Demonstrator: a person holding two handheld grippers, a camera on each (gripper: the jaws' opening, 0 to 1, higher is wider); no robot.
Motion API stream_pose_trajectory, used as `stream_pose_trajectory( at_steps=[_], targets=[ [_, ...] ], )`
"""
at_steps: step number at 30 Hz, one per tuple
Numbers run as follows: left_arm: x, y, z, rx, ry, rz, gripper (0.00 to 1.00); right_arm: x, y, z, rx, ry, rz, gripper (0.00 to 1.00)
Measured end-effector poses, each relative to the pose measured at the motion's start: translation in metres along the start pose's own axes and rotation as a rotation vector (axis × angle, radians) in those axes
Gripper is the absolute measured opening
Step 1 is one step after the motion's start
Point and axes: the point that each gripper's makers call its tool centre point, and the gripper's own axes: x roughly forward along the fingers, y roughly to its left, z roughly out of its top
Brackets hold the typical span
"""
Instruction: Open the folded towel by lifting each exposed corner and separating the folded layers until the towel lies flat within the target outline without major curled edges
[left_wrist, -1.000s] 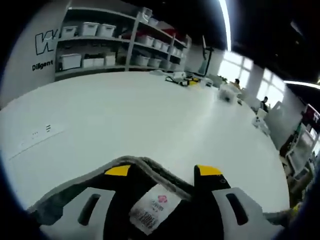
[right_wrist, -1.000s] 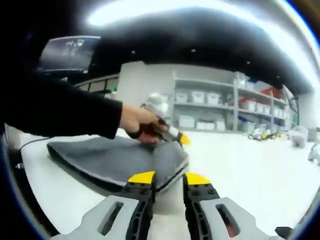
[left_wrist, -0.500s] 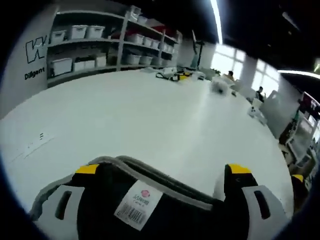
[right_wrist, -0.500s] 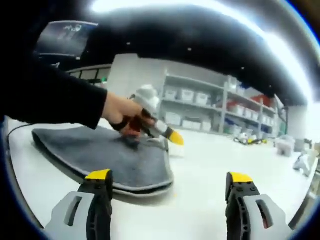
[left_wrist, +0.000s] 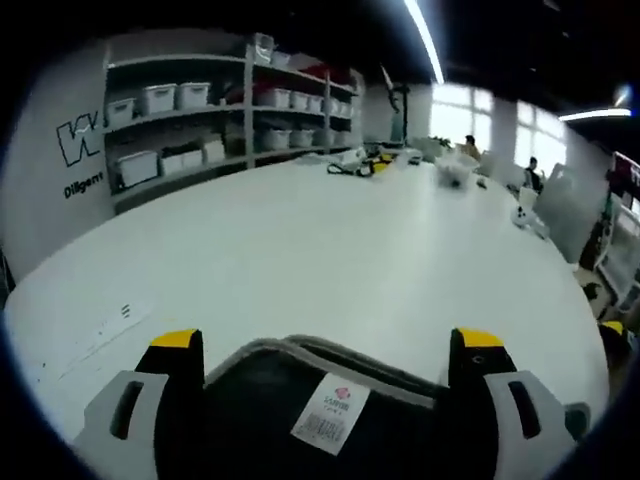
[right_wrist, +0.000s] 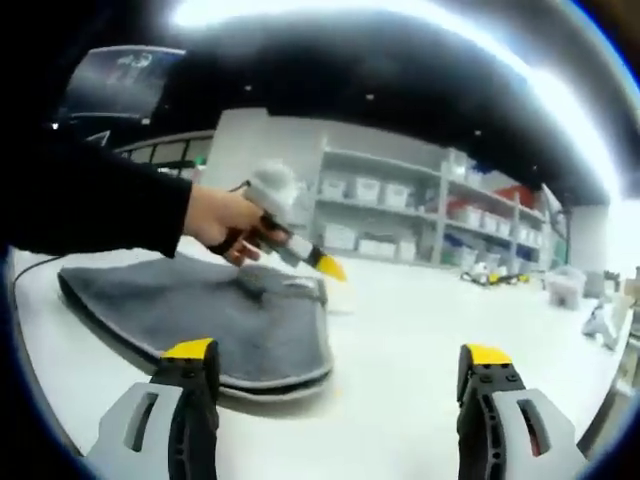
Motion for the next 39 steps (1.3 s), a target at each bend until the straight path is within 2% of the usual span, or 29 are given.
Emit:
stream_pose_trajectory(
  at_steps=[8,12,17,20,22,29,37,39],
  targets=[
    [-0.032,0.01,0.017,0.028,-0.089,0.028,1.0,0.002,-0.006,0.016,-0.015,-0.018,-0.007,1.0],
    [-0.05,0.015,0.018,0.034,-0.113,0.045,1.0,0.007,-0.007,0.02,-0.035,-0.009,0.0,1.0],
    [-0.084,0.029,0.025,0.071,-0.144,0.108,1.0,0.009,-0.006,0.031,-0.051,-0.014,0.009,1.0],
    [-0.106,0.032,0.033,0.077,-0.175,0.11,1.0,0.01,-0.01,0.038,-0.03,-0.012,0.02,1.0],
    [-0.117,0.035,0.034,0.057,-0.176,0.105,1.0,0.01,-0.013,0.041,-0.025,-0.013,0.018,1.0],
    [-0.154,0.047,0.034,0.004,-0.21,0.084,1.0,0.012,-0.024,0.052,-0.063,-0.014,-0.001,1.0],
    [-0.21,0.057,0.02,0.0,-0.244,0.117,1.0,0.014,-0.026,0.058,-0.082,-0.011,0.004,1.0],
    [-0.225,0.058,0.013,0.021,-0.245,0.136,1.0,0.014,-0.025,0.061,-0.083,-0.011,0.004,1.0]
  ],
)
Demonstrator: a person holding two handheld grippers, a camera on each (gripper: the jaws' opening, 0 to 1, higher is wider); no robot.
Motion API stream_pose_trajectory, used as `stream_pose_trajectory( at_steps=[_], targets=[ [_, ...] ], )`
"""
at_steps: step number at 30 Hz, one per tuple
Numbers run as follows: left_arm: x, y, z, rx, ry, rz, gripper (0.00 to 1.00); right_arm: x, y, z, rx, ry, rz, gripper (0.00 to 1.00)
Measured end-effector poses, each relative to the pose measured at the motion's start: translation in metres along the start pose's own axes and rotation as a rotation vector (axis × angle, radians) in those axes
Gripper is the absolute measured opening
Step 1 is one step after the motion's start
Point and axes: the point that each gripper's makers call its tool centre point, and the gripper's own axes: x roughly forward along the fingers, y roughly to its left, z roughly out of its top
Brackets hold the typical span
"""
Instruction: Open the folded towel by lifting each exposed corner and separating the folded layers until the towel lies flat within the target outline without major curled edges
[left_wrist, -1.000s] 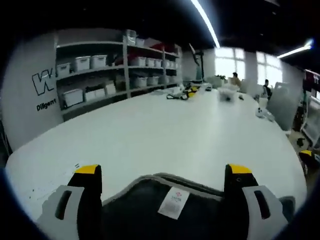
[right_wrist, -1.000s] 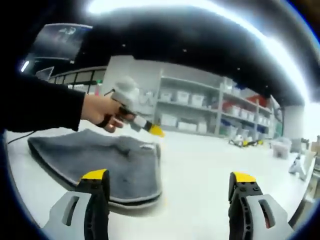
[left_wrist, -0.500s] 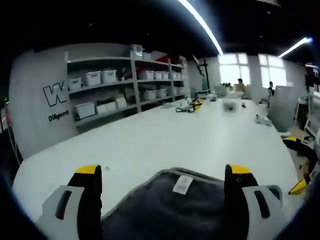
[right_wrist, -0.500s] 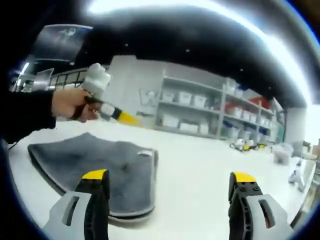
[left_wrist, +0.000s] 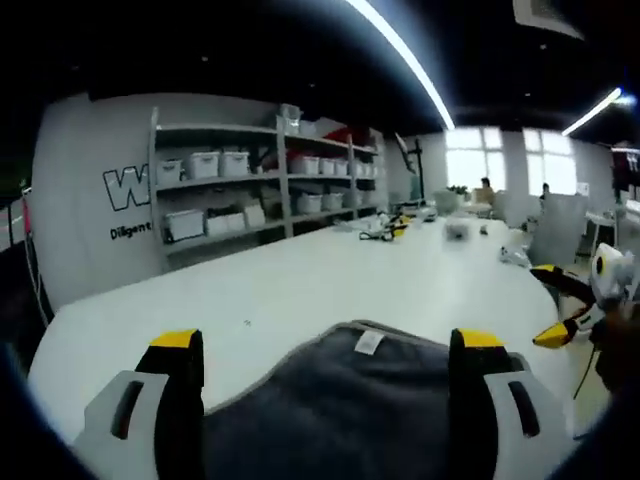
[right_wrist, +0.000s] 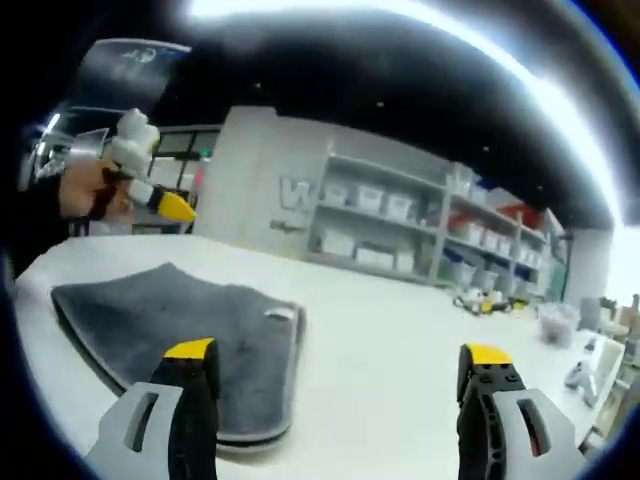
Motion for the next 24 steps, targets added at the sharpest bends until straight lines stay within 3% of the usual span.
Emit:
stream_pose_trajectory(
  at_steps=[2,4,10,14,17,20,24],
  targets=[
    [-0.016,0.006,-0.008,0.041,0.018,0.033,1.0,-0.001,0.003,0.004,-0.009,-0.001,0.007,1.0],
    [-0.032,0.013,-0.015,0.024,0.037,0.066,1.0,-0.003,0.004,0.009,-0.031,-0.011,0.014,1.0],
    [-0.075,0.017,-0.005,0.009,-0.035,0.117,1.0,0.001,0.007,0.021,-0.056,-0.027,0.039,1.0],
    [-0.097,0.015,0.003,0.005,-0.09,0.113,1.0,0.0,0.019,0.024,-0.08,-0.029,0.056,1.0],
    [-0.111,0.012,0.002,-0.033,-0.102,0.093,1.0,0.002,0.023,0.025,-0.091,-0.027,0.068,1.0],
    [-0.134,0.019,0.004,-0.072,-0.142,0.123,1.0,0.003,0.027,0.028,-0.099,-0.026,0.08,1.0],
    [-0.15,0.026,-0.001,-0.051,-0.143,0.158,1.0,0.003,0.032,0.032,-0.102,-0.037,0.094,1.0]
  ],
)
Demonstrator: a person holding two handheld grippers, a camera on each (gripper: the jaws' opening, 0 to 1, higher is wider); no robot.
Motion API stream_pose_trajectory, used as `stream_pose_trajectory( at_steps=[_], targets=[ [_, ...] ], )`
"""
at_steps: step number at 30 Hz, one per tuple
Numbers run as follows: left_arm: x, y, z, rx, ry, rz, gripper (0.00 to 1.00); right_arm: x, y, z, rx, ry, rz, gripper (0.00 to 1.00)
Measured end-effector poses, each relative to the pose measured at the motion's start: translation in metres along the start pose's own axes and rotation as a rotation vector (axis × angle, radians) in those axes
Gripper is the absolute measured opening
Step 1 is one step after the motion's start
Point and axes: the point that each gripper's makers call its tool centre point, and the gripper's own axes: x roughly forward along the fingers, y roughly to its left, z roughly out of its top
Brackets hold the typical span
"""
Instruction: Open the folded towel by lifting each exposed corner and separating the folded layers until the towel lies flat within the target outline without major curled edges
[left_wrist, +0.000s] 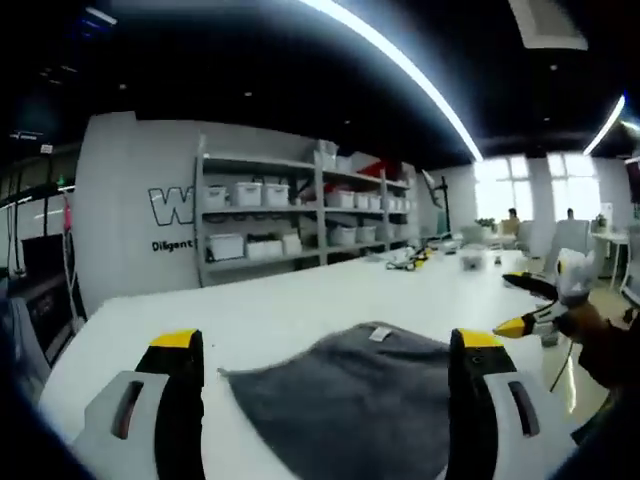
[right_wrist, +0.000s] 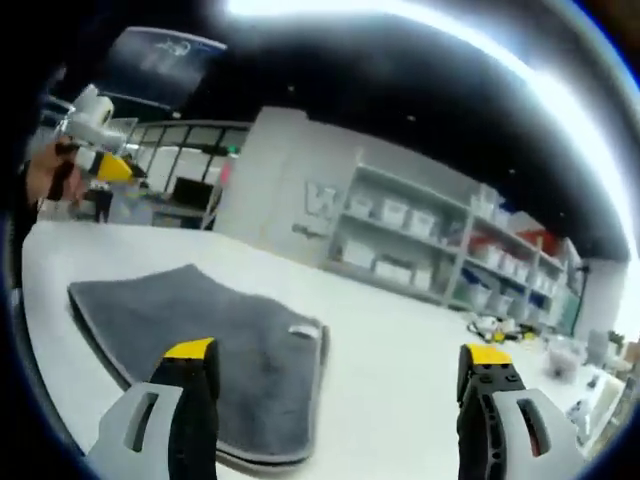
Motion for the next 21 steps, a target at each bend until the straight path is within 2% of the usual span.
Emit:
stream_pose_trajectory(
  at_steps=[4,10,15,21],
  targets=[
    [-0.011,0.008,-0.014,-0.009,0.022,0.021,1.0,0.003,-0.001,0.001,-0.003,-0.003,0.003,1.0],
    [-0.013,0.012,-0.032,-0.036,0.046,0.025,1.0,0.001,-0.007,0.001,-0.005,-0.002,-0.014,1.0],
    [-0.015,0.005,-0.036,-0.038,0.052,0.013,1.0,-0.001,-0.016,0.001,-0.012,0.004,-0.026,1.0],
    [-0.016,-0.015,-0.035,0.038,0.076,-0.001,1.0,-0.001,-0.04,0.015,-0.059,-0.008,-0.054,1.0]
  ],
)
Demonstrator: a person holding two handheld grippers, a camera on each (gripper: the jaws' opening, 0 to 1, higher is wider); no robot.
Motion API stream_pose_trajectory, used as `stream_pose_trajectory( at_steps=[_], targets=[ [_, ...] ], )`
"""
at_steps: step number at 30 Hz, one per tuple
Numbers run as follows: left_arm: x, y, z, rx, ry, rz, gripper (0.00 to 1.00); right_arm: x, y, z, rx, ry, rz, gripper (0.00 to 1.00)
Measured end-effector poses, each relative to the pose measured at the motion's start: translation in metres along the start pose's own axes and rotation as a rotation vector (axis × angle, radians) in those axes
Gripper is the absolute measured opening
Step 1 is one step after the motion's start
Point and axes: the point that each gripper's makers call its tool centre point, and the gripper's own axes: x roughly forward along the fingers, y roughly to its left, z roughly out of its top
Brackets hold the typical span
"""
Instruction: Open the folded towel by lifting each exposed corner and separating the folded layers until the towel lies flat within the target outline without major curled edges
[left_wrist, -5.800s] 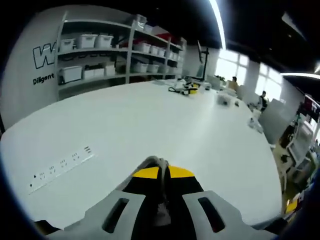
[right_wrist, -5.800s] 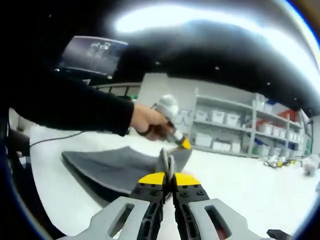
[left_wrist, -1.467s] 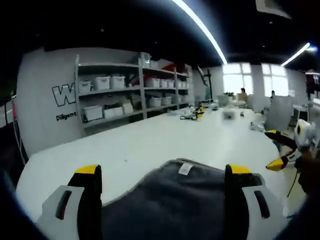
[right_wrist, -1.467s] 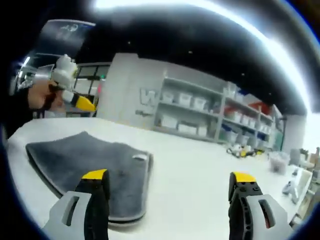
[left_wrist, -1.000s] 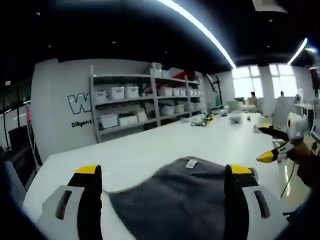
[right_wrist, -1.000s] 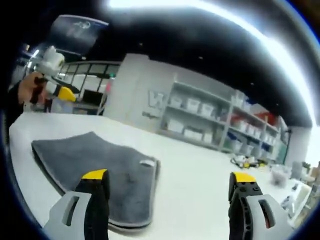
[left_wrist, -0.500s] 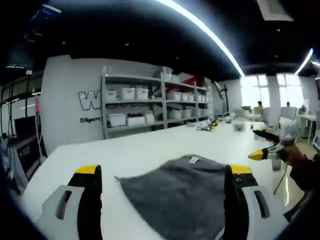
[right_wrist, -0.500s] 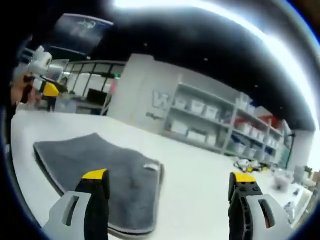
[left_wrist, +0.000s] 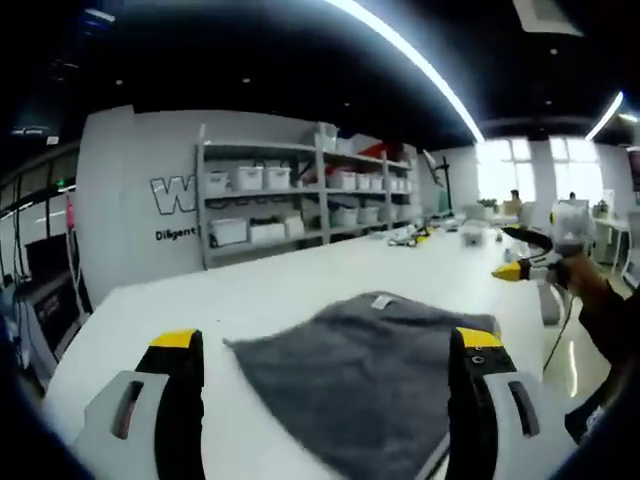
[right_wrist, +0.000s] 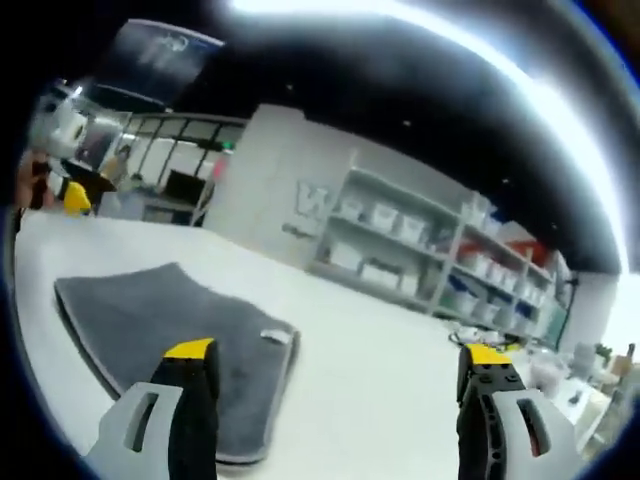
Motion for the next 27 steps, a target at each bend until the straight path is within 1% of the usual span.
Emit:
stream_pose_trajectory(
  at_steps=[2,5,7,10,13,15,17,19,20,21,22,23,25,27],
  targets=[
    [0.002,-0.013,0.004,0.042,-0.002,-0.02,1.0,0.003,-0.007,0.007,-0.031,-0.006,0.002,0.99],
    [0.008,-0.041,0.006,0.104,0.008,-0.062,1.0,0.009,-0.011,0.014,-0.074,0.005,0.03,0.99],
    [0.012,-0.057,0.009,0.131,0.008,-0.082,1.0,0.012,-0.012,0.026,-0.107,-0.007,0.051,0.99],
    [0.019,-0.082,0.015,0.178,0.004,-0.109,1.0,0.015,-0.014,0.047,-0.178,-0.035,0.067,0.99],
    [0.023,-0.101,0.019,0.221,0.01,-0.127,1.0,0.018,-0.017,0.065,-0.214,-0.055,0.083,0.99],
    [0.026,-0.111,0.022,0.251,0.011,-0.132,1.0,0.022,-0.021,0.077,-0.228,-0.067,0.095,1.0],
    [0.029,-0.121,0.023,0.299,0.018,-0.136,1.0,0.026,-0.025,0.089,-0.244,-0.08,0.108,1.0],
    [0.034,-0.129,0.025,0.308,0.006,-0.135,1.0,0.032,-0.028,0.1,-0.26,-0.09,0.126,1.0],
    [0.036,-0.131,0.025,0.31,0.005,-0.135,1.0,0.036,-0.029,0.105,-0.274,-0.095,0.139,1.0],
    [0.039,-0.134,0.023,0.332,0.01,-0.13,1.0,0.04,-0.03,0.11,-0.287,-0.096,0.151,1.0],
    [0.043,-0.134,0.02,0.383,0.027,-0.115,1.0,0.045,-0.03,0.115,-0.303,-0.104,0.165,1.0],
    [0.045,-0.136,0.018,0.408,0.034,-0.104,1.0,0.049,-0.033,0.12,-0.307,-0.107,0.172,1.0],
    [0.049,-0.14,0.016,0.425,0.041,-0.098,1.0,0.059,-0.038,0.129,-0.305,-0.099,0.185,1.0],
    [0.051,-0.144,0.016,0.431,0.042,-0.102,1.0,0.067,-0.042,0.137,-0.317,-0.087,0.188,1.0]
  ],
)
